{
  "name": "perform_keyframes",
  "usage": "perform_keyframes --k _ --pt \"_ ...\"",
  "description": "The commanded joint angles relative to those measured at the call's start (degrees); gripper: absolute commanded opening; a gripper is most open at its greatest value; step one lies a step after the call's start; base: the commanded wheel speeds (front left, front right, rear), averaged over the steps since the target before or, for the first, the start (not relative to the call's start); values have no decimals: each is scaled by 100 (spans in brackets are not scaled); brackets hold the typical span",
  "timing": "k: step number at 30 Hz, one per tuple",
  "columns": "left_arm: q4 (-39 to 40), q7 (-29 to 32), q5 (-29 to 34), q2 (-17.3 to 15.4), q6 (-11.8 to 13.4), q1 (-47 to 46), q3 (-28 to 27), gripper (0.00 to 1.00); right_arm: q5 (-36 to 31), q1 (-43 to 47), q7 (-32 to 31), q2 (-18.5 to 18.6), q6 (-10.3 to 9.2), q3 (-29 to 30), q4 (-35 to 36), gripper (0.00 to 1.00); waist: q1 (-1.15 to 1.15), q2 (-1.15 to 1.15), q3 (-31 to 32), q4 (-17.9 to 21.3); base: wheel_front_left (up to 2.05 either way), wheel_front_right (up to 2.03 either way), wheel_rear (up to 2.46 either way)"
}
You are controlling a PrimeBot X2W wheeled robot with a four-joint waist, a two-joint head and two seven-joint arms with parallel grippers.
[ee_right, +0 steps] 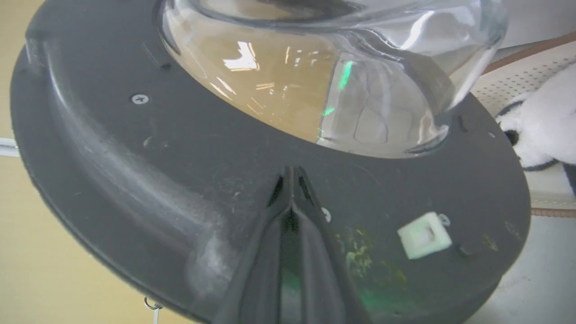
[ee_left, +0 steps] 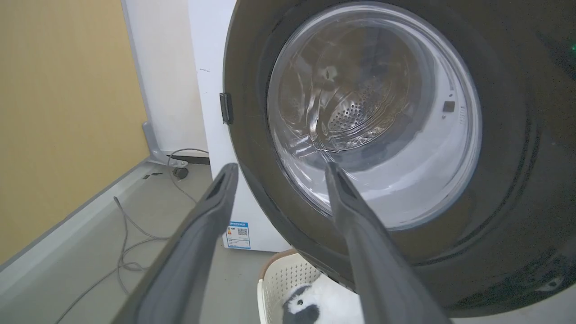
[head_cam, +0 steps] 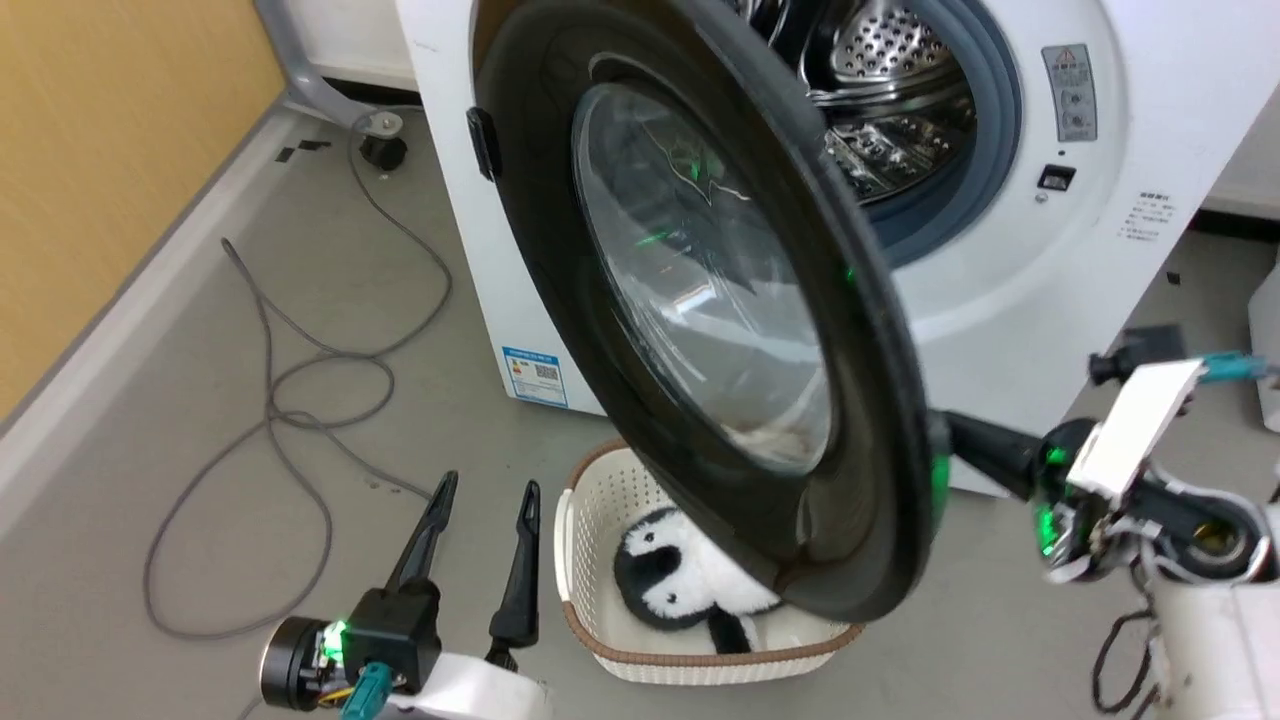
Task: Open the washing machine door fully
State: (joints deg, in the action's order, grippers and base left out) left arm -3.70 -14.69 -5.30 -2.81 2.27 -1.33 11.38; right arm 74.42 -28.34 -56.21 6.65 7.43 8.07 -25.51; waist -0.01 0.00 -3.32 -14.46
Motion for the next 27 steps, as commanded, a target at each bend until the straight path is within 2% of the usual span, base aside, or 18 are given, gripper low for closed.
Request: perform_keyframes --k 1,6,12,21,27 --pt "-9 -30 -19 -7 -33 76 -24 100 59 127 -34 -76 6 -13 50 0 1 0 32 -25 0 0 0" --pt "-41 -30 -33 -7 -67 167 -35 100 203 470 -105 -295 6 -142 383 0 1 0 135 -119 0 0 0" --pt "-58 -30 -60 -7 -66 227 -11 100 393 886 -117 -370 6 -578 728 0 1 0 220 -243 0 0 0" --pt "-89 -30 -50 -7 -102 285 -77 100 856 1130 373 -376 6 -1579 837 0 1 0 295 -308 0 0 0" --pt "-102 -30 -56 -7 -99 290 -91 100 897 1092 679 -377 6 -1824 855 0 1 0 337 -327 0 0 0"
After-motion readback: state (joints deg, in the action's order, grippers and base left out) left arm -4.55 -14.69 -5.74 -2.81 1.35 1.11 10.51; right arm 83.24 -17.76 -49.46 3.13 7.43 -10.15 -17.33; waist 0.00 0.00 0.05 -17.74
